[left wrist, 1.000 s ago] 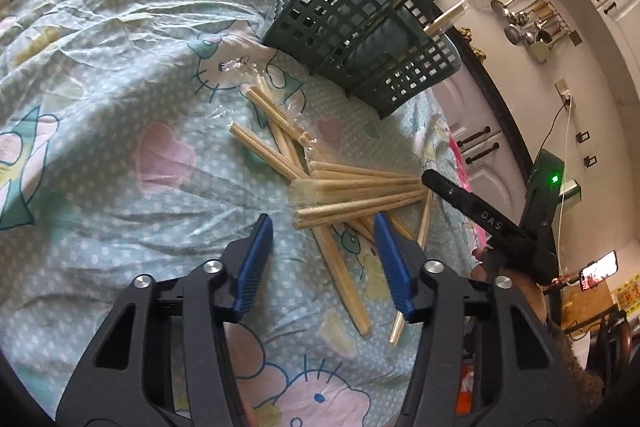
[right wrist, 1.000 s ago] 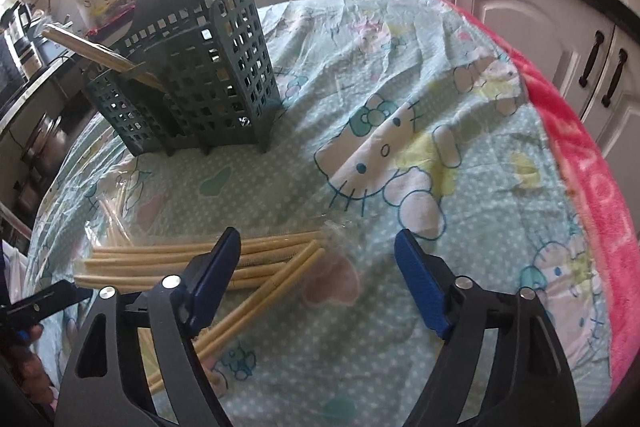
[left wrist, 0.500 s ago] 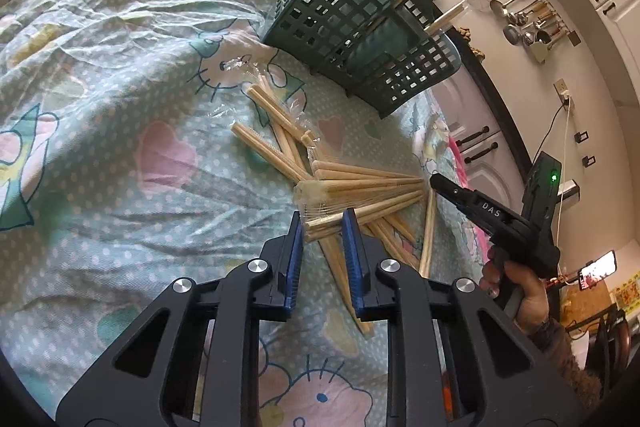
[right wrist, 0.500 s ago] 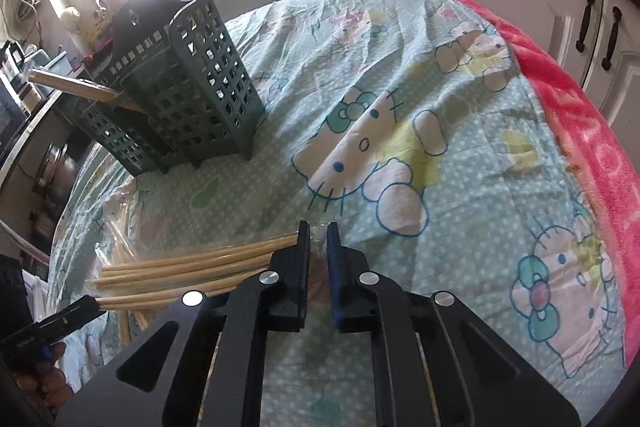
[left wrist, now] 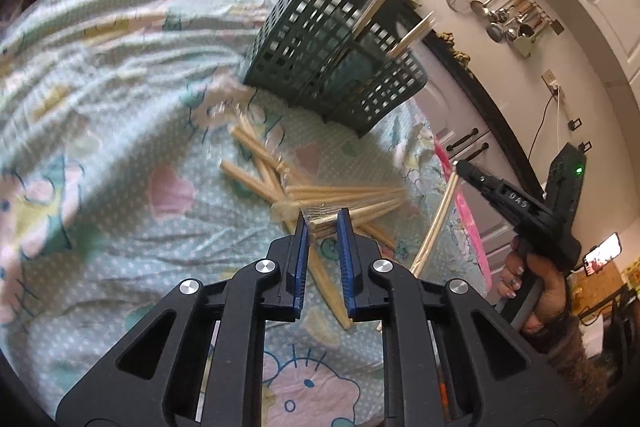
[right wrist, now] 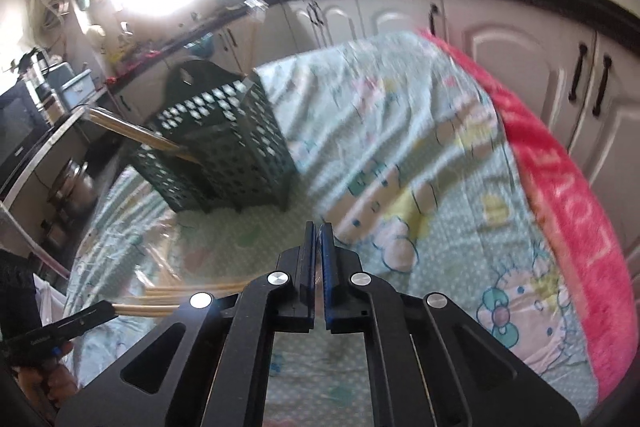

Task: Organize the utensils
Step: 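Lift both held chopsticks upright and carry them above the green caddy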

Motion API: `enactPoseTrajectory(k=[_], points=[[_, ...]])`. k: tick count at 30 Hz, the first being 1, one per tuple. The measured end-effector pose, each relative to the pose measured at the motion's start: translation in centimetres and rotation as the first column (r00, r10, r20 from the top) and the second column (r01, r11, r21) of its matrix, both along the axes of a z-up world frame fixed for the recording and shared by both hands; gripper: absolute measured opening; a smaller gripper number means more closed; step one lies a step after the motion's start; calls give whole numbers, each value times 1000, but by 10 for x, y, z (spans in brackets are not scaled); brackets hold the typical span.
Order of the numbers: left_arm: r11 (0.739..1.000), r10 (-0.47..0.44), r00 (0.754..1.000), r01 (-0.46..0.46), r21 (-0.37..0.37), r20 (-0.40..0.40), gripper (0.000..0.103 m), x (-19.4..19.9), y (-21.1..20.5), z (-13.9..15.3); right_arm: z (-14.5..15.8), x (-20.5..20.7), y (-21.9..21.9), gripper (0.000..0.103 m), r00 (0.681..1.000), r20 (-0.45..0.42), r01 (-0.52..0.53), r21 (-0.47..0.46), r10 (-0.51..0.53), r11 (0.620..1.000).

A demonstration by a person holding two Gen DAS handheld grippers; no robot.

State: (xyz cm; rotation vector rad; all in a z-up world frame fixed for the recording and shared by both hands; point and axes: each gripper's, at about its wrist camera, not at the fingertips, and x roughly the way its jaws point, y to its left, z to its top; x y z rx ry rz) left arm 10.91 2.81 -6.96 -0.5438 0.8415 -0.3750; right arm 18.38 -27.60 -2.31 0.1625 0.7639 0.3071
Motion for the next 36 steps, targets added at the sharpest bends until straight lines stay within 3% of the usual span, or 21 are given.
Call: enactPoseTrajectory(k=[9,19,31,36], points=[[998,-14,989,3,69,148,5,-9,0,49,49,-23,30,2,983,140,-115,-27,118,993],[997,-33,974,17,72,226,3,-11,5,87,91,-42,62,2,950,211,-230,-20,229,973],[994,-41,938,3,111,344,2,-18,13,142,136,-51,71,2,916,308,-263,-16,255,965],[989,-13,921,-47,143,390,2,-24,28,168,158,-49,73,2,901,352,-265,-17,254,964]])
